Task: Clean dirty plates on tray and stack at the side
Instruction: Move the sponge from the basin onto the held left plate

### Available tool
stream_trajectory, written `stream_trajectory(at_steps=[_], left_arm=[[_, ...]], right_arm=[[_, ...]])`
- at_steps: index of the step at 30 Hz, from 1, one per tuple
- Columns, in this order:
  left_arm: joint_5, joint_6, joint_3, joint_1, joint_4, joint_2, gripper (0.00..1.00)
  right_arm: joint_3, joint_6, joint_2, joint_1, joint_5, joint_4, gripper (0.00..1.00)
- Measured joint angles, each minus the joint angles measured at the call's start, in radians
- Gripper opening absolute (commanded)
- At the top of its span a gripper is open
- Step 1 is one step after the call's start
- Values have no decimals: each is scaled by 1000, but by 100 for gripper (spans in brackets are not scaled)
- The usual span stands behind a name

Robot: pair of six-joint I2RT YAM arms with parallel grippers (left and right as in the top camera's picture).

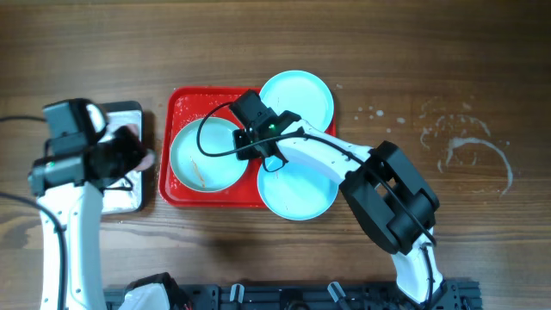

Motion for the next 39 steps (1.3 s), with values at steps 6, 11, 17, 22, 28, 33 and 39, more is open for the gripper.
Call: stream_trajectory(at_steps=[6, 11, 17, 22, 28, 33, 39], left_arm=[[5, -1, 1, -157, 5, 119, 4], [5, -10, 2, -267, 50, 248, 4], [-14, -39, 2, -319, 79, 332, 4], [-38, -61, 2, -322, 110, 411, 4], [-59, -79, 7, -351, 152, 529, 4], [-105, -95, 31, -373, 140, 557, 4], [-219, -101, 43, -393, 143, 565, 4]], right_arm=[[1, 0, 0, 0, -3, 0, 4], [1, -3, 0, 0, -3, 0, 4], [1, -3, 0, 0, -4, 3, 4], [1, -4, 0, -1, -6, 5, 4], [1, -7, 0, -6, -6, 20, 4], [1, -11, 0, -7, -6, 24, 4], [1, -11, 0, -6, -10, 34, 4]])
